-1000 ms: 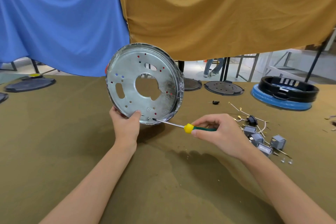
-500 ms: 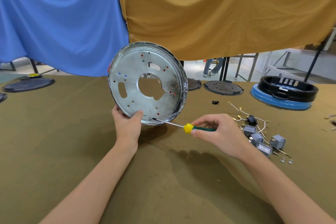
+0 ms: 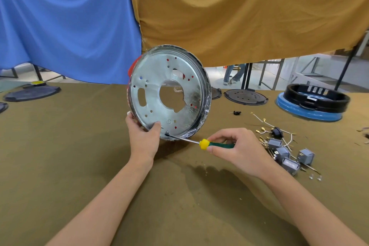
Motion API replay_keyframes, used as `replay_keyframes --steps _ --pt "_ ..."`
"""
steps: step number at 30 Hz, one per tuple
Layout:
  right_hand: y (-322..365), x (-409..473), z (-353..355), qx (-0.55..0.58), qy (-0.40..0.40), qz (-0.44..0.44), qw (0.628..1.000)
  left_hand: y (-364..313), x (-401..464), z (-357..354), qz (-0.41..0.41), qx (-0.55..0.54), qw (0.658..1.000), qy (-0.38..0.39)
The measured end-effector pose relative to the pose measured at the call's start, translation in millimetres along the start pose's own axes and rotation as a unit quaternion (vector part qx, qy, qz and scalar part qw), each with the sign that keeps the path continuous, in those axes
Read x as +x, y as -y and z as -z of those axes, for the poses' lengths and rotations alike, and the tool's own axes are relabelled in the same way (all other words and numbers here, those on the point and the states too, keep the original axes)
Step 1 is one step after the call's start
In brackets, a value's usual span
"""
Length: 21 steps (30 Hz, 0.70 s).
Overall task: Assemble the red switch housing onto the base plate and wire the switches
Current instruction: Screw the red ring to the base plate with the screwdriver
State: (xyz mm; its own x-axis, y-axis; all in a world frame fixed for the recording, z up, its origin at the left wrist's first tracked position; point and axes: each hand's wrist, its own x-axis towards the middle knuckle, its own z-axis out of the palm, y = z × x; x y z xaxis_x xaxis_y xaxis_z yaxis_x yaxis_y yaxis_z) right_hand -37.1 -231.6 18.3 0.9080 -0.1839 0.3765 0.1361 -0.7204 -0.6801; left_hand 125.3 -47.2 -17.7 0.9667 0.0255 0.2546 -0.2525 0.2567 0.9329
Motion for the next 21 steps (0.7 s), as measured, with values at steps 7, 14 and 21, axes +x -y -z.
replay_keyframes --steps 7,14,21 --pt "-0.2 -0.4 1.1 0.004 0.006 0.006 1.0 -1.8 1.3 0.5 0.027 -0.022 0.999 -0.017" --pt "-2.8 1.4 4.5 0.011 0.005 0.001 1.0 -0.2 5.3 3.0 0.07 -0.049 0.996 -0.032" --pt "-4.4 2.8 6.6 0.011 0.006 -0.008 1.0 -1.0 5.6 3.6 0.087 -0.054 0.994 -0.036"
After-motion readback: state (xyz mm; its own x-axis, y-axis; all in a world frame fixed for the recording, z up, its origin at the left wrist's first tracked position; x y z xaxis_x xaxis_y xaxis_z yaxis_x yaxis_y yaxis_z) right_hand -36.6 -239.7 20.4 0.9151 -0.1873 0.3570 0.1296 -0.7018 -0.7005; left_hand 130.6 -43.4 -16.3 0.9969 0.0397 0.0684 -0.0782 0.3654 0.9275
